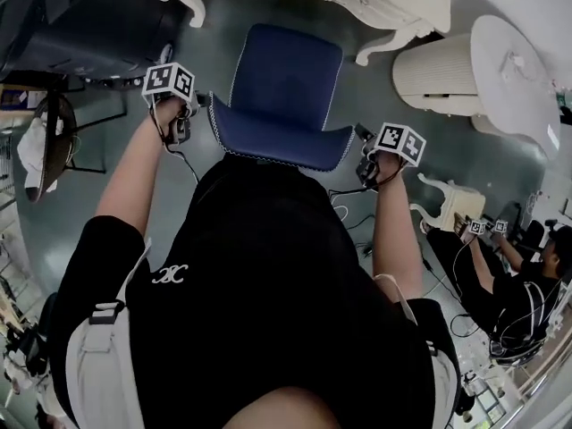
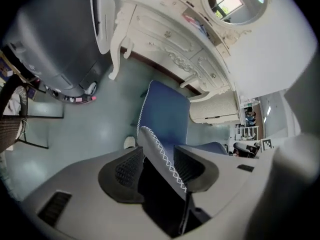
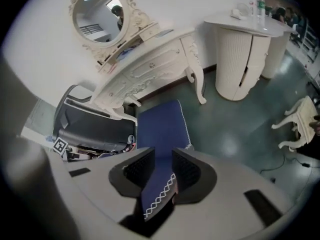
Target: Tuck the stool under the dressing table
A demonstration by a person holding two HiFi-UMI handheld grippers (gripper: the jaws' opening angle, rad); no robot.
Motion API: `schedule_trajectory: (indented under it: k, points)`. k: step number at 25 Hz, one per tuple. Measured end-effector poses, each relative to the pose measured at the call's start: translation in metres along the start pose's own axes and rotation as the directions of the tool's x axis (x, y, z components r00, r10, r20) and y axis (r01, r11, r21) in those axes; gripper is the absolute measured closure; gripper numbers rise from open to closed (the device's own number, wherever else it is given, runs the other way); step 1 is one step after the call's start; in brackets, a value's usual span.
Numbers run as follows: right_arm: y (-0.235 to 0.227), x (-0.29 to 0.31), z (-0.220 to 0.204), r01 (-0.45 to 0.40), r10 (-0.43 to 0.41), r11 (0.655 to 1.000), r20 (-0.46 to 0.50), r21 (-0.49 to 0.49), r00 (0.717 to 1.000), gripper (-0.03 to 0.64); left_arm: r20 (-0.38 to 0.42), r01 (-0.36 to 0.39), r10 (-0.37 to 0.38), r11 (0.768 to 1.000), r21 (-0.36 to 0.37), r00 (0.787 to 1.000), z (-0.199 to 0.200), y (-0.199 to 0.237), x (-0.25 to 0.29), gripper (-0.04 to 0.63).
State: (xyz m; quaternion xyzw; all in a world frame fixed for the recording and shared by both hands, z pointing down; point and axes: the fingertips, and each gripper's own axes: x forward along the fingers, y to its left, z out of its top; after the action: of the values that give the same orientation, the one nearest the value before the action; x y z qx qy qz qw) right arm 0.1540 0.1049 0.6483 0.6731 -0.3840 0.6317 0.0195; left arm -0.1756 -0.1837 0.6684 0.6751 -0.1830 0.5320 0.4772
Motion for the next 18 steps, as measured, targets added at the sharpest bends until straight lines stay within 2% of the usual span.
schedule_trajectory:
  k: [4, 8, 9, 13, 18]
  points:
    - [-0.031, 0.021, -0.012, 0.047, -0.038, 0.992, -0.08, 0.118, 0.996, 0.501, -0.059, 0.039, -0.041, 0.999, -0.033, 0.997, 0.003, 0.0, 0.019, 0.413]
    - [-0.04, 0.032, -0.015, 0.001, 0.02, 0.937, -0.058, 0.349, 0.998, 0.439, -0.124, 0.066, -0.073, 0.996, -0.06, 0.99, 0.002, -0.007, 0.035, 0.414]
    - [-0.043, 0.036, -0.017, 0.018, 0.009, 0.934, -0.072, 0.358, 0.997, 0.439, -0.141, 0.057, -0.066, 0.996, -0.064, 0.988, 0.003, -0.006, 0.039, 0.413]
    - [-0.056, 0.048, -0.04, 0.143, -0.082, 0.947, -0.215, 0.288, 0.973, 0.439, -0.207, 0.037, -0.048, 0.998, -0.059, 0.977, -0.001, -0.006, 0.05, 0.413]
    - [-0.059, 0.058, -0.047, 0.15, -0.063, 0.934, -0.264, 0.325, 0.962, 0.439, -0.273, 0.047, -0.072, 0.994, -0.097, 0.959, -0.011, -0.003, 0.057, 0.413]
